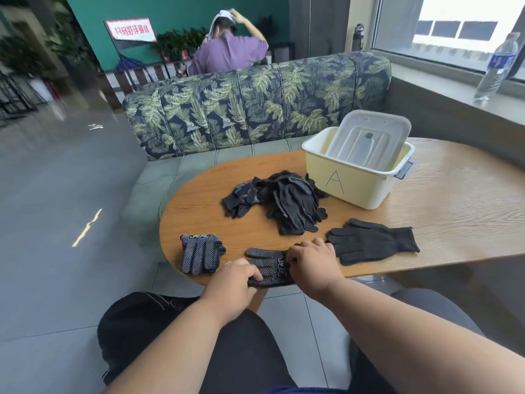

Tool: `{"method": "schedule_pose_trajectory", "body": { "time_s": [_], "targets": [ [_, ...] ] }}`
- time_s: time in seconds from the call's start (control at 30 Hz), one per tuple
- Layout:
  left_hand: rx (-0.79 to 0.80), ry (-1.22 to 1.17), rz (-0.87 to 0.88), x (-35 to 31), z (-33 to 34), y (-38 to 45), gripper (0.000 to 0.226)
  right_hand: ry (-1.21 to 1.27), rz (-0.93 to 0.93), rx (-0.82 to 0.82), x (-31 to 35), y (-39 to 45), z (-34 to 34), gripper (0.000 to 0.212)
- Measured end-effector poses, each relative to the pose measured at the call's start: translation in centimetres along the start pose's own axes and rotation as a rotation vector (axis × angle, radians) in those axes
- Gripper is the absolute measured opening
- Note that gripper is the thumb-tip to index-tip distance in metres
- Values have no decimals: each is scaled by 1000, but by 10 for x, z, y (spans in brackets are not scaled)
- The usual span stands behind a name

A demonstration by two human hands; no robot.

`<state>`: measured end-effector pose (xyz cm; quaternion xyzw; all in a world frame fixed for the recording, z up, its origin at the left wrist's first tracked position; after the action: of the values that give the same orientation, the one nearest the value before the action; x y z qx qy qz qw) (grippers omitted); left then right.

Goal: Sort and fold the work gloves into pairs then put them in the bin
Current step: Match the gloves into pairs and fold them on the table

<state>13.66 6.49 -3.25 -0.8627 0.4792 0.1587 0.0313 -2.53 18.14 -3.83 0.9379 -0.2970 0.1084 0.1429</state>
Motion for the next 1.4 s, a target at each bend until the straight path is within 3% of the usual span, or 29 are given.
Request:
{"method": "schedule_pose_trajectory", "body": {
  "time_s": [0.33, 0.47, 0.63, 0.77, 0.87, 0.93, 1.03, 1.13, 1.27, 1.4],
  "targets": [
    [-21, -193, -70, 0, -13, 13, 18, -6, 47, 7, 0, -13, 2, 58],
    [-45, -292, -139, -6, -12, 18, 22, 14, 56, -5, -1, -14, 3, 57],
    [-38, -241, -183, -11, -7, 33, 25, 29, 66, -20, -3, -15, 5, 55],
    [-46, -233, -162, -25, 4, 40, 28, 70, 85, 0, -9, -15, 7, 52],
    [-164, -172, -112, -28, 11, 41, 32, 143, 122, 16, -18, -14, 9, 40],
    [-230, -110, -82, -29, 12, 38, 22, 146, 105, 4, -18, -13, 10, 31],
    [-206, 13, 21, -37, 18, 38, 10, 133, 98, -77, -21, -13, 6, 26],
    [-192, 143, 111, -42, 22, 36, 24, 153, 158, -54, -24, -11, 2, 42],
    [-181, 235, 93, -55, 16, 25, 48, 69, 221, 43, -25, 1, -8, 75],
    [-93, 345, 74, -71, 22, 11, 78, 239, 355, 188, -27, 7, -11, 74]
  ]
}}
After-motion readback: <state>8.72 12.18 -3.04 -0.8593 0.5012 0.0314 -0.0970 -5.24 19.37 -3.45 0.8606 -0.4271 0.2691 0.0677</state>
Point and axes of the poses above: each hand's wrist, its own y-axis towards the middle knuckle, its own z-axis out of the palm, x = y × z, the point moved 5 cm from there along y, towards the middle knuckle, and after that the axes turned 9 degrees about -x, right-handed, at the moved point
